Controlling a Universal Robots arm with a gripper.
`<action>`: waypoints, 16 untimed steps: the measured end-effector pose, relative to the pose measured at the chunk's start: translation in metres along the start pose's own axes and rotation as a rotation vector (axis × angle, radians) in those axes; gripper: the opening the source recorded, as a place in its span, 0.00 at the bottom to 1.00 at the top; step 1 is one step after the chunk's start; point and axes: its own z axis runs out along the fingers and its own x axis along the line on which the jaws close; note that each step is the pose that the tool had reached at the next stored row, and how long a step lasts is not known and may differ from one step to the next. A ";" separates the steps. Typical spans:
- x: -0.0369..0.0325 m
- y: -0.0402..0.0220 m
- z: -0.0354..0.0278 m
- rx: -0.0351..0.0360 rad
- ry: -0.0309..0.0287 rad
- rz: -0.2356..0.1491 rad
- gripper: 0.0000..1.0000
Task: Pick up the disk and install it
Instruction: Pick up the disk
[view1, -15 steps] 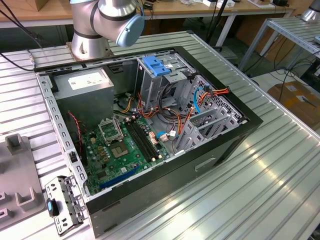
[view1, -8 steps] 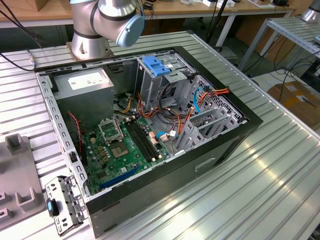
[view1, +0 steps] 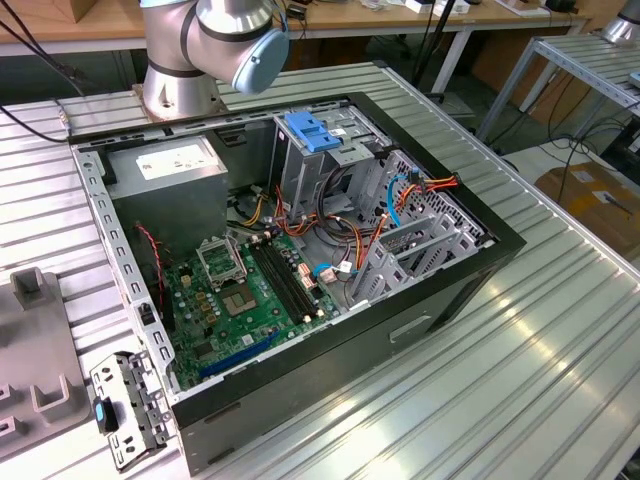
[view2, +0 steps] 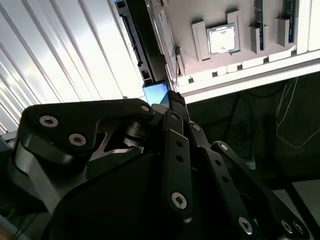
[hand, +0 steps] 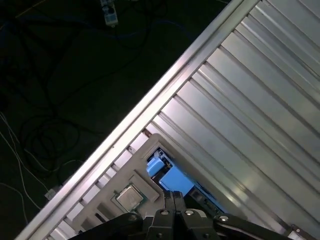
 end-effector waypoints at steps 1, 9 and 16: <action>0.0000 0.0000 0.0000 -0.0005 0.0010 -0.021 0.11; 0.0000 0.0000 0.0000 -0.0039 0.0080 -0.166 0.11; 0.0000 0.0000 0.0001 -0.0064 0.0131 -0.276 0.11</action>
